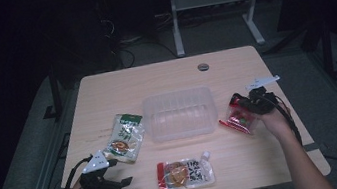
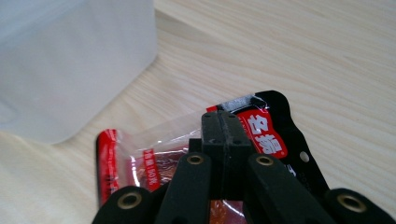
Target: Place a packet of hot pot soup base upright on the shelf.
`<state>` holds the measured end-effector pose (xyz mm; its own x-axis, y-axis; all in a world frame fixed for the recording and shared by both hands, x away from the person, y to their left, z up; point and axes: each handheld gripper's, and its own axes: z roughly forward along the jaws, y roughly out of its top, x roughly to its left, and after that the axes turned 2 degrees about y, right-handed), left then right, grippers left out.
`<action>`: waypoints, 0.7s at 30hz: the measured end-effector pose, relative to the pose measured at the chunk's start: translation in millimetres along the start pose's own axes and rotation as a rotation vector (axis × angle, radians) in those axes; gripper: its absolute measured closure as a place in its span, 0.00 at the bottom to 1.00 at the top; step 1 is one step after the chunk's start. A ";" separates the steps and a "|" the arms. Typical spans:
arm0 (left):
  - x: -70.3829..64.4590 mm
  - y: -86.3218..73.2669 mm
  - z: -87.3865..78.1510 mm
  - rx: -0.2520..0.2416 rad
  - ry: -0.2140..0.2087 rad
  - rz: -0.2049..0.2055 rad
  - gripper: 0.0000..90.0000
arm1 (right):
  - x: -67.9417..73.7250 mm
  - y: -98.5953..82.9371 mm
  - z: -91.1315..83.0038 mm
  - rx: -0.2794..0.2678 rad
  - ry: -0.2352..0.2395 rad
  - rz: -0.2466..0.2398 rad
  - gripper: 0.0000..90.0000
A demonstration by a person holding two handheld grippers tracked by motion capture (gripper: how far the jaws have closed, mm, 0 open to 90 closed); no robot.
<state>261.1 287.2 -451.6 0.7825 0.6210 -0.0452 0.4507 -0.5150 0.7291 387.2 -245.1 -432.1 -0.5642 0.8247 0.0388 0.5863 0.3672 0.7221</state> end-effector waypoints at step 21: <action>-0.1 -0.6 0.6 0.007 0.000 -0.002 0.15 | -6.8 -12.7 24.6 0.084 -0.015 -0.019 1.00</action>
<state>260.9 287.1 -452.5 0.7817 0.6219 -0.0464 0.4552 -0.5181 0.7241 397.9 -244.8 -458.5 -0.5673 0.8234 0.0154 0.6226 0.4166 0.6624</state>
